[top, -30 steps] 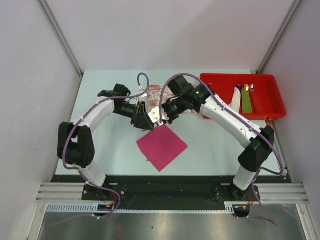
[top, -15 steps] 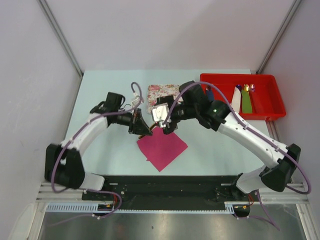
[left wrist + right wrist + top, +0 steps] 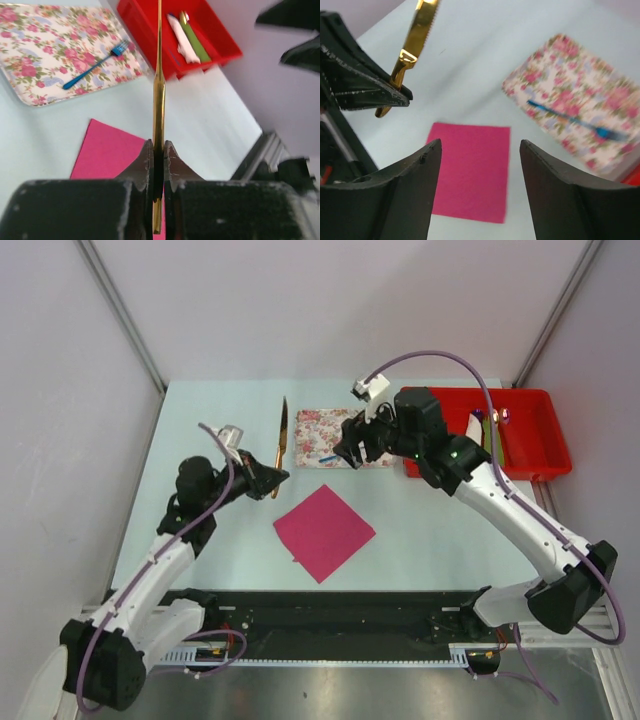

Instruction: Place the utensils on the paper napkin and roll it up

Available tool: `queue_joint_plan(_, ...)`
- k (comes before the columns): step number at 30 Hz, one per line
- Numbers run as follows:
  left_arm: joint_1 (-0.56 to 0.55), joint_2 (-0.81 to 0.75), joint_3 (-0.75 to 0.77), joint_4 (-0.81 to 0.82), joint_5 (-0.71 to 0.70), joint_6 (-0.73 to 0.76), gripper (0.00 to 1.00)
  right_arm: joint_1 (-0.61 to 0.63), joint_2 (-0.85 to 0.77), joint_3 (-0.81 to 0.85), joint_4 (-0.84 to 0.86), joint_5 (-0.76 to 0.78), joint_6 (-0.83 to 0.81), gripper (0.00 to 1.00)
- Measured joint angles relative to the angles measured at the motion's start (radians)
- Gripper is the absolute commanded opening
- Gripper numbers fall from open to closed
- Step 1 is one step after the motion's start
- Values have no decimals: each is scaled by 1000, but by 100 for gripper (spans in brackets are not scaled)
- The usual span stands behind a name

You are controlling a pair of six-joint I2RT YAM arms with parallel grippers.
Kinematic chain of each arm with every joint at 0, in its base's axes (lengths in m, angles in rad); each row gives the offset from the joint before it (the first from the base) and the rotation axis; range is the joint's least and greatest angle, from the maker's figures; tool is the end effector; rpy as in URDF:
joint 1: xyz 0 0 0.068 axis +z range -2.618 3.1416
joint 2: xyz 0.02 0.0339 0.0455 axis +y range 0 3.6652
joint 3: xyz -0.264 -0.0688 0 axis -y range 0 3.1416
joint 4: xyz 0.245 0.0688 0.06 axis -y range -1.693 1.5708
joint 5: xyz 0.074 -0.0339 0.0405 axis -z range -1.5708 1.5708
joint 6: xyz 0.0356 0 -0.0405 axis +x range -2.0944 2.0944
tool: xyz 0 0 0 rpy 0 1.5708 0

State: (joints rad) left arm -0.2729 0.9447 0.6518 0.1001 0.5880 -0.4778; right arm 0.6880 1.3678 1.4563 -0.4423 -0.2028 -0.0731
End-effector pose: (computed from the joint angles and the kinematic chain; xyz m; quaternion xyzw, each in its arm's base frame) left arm 0.2055 -0.0780 0.2943 0.1077 0.7537 -0.4312 0.4841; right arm 0.2331 0.2009 0.4158 -0.3569 0.7364 0.2513 0.5169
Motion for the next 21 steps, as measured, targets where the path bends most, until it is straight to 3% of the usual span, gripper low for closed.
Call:
queue_joint_plan(4,-55,-93,-151,141,-169,-104,0,-5,-23,-146,104,8,224,71)
queue_joint_plan(9,-84,-92,-183,214,-249,-173,0,30,-17,-201,211,31,480,76)
queue_joint_plan(15,-96,-72,-187,253,-292,-227,1,81,67,-177,298,38,675,67)
queue_joint_plan(21,-121,-56,-187,253,-296,-259,0,119,190,-129,305,52,737,59)
